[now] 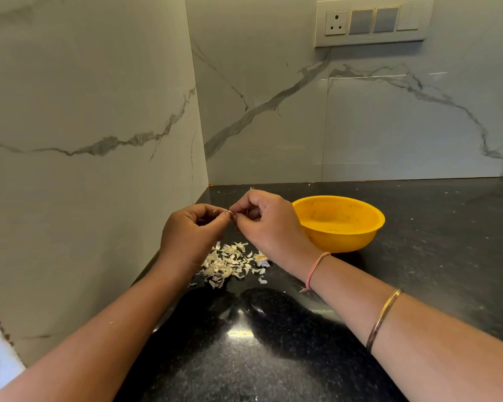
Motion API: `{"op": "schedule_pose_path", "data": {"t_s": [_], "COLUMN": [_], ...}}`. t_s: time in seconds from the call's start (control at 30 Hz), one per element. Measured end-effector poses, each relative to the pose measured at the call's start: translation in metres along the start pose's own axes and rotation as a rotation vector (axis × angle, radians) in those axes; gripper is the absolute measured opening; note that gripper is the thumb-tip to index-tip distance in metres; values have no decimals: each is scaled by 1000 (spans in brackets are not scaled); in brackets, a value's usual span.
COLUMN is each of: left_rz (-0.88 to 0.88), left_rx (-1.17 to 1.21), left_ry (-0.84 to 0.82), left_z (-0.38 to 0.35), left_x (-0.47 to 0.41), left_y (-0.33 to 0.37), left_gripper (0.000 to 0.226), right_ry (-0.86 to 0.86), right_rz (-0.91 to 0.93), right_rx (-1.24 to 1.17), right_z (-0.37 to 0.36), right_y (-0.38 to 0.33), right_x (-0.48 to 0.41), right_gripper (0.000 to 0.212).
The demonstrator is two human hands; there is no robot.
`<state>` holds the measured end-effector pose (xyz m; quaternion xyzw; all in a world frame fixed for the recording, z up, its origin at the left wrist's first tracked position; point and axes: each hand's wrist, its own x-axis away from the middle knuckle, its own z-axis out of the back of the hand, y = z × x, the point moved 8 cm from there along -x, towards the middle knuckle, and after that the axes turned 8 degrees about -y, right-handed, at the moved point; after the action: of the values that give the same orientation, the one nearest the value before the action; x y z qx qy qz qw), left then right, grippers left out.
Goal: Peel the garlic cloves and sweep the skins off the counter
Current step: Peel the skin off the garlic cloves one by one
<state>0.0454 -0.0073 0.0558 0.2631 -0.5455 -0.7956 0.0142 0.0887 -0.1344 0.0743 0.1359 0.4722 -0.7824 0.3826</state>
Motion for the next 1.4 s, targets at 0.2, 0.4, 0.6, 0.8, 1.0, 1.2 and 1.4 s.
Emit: {"op": "schedule_pose_path", "data": {"t_s": [0.2, 0.4, 0.6, 0.8, 1.0, 1.2, 1.4], "left_rz": [-31, 50, 126, 203, 261, 253, 234], "left_rx": [-110, 31, 232, 458, 475, 438, 448], "left_ry": [7, 17, 19, 8, 50, 2, -56], "left_z": [-1, -1, -3, -8, -3, -7, -11], "left_x": [2, -1, -3, -4, -2, -2, -3], "left_y": [6, -6, -18, -24, -28, -24, -22], "left_gripper": [19, 15, 10, 17, 15, 18, 6], "right_ry": [23, 26, 79, 88, 60, 78, 42], "right_rz": [52, 50, 66, -23, -100, -89, -31], "right_rx": [73, 45, 1, -197, -339, -299, -202], "right_z": [-1, -3, -2, -4, -5, -4, -5], "right_y": [-9, -10, -13, 3, 15, 15, 10], "right_x": [3, 4, 4, 1, -1, -1, 0], "right_gripper": [4, 5, 4, 5, 19, 14, 13]}}
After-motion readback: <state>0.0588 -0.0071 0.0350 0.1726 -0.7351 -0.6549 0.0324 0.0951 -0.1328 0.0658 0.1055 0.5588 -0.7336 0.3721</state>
